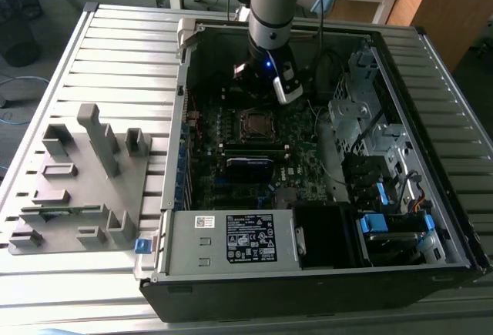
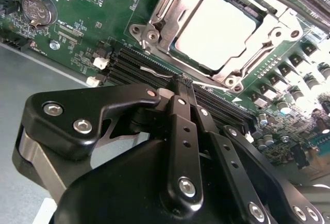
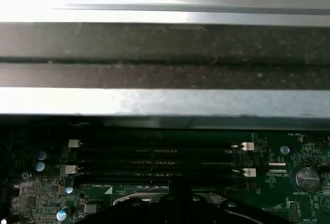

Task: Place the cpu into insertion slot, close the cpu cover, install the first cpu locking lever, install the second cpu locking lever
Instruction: 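Install the first cpu locking lever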

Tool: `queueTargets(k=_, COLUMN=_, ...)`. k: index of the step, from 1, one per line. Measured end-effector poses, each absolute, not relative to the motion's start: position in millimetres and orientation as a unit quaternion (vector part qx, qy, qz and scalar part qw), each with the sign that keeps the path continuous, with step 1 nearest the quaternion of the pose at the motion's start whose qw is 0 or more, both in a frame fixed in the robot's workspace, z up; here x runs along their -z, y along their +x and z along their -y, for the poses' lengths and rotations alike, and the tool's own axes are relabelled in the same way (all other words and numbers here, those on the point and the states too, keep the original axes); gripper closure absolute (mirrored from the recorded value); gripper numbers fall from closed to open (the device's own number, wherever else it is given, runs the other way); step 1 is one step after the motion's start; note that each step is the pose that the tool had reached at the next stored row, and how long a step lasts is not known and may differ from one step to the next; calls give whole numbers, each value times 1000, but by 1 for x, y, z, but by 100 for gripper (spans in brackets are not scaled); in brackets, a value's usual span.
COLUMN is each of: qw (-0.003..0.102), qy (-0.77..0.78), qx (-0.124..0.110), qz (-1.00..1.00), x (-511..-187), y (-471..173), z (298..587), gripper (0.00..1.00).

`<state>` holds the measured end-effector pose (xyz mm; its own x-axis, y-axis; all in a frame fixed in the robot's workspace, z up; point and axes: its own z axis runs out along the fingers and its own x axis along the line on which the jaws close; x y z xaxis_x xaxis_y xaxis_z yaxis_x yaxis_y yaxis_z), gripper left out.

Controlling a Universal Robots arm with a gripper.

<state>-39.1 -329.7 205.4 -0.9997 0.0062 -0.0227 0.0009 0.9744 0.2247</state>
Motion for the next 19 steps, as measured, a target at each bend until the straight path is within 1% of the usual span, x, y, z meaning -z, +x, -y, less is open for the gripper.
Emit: queueTargets(k=19, qw=12, qy=3, qx=-111, qz=-994, x=-204, y=-36, z=326, gripper=89)
